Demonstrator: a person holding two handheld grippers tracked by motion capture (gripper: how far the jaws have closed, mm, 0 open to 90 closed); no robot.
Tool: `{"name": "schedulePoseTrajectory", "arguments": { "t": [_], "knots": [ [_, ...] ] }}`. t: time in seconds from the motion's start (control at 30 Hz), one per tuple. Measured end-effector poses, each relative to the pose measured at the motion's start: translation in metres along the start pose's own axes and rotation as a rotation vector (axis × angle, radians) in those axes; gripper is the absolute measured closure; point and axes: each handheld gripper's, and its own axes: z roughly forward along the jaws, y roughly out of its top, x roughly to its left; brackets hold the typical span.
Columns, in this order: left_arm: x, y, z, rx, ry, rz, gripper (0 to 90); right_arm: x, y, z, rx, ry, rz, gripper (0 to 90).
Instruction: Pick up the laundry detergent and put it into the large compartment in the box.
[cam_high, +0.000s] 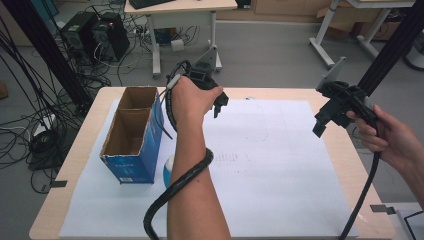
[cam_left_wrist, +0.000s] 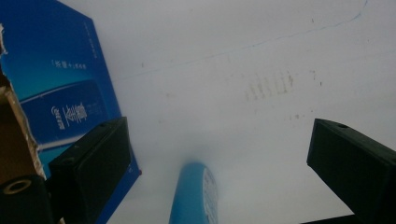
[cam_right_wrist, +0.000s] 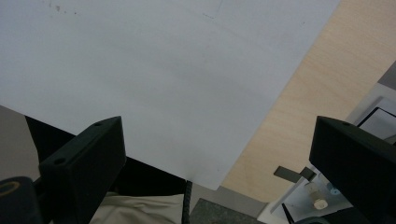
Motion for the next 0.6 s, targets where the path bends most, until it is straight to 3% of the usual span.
{"name": "schedulePoseTrajectory", "arguments": {
  "t": [0.6],
  "knots": [
    [0.006, -0.061, -0.021, -0.017, 0.013, -0.058, 6.7, 0.008, -0.01, -0.003, -0.004, -0.011, 0.007, 3.7]
  ]
}}
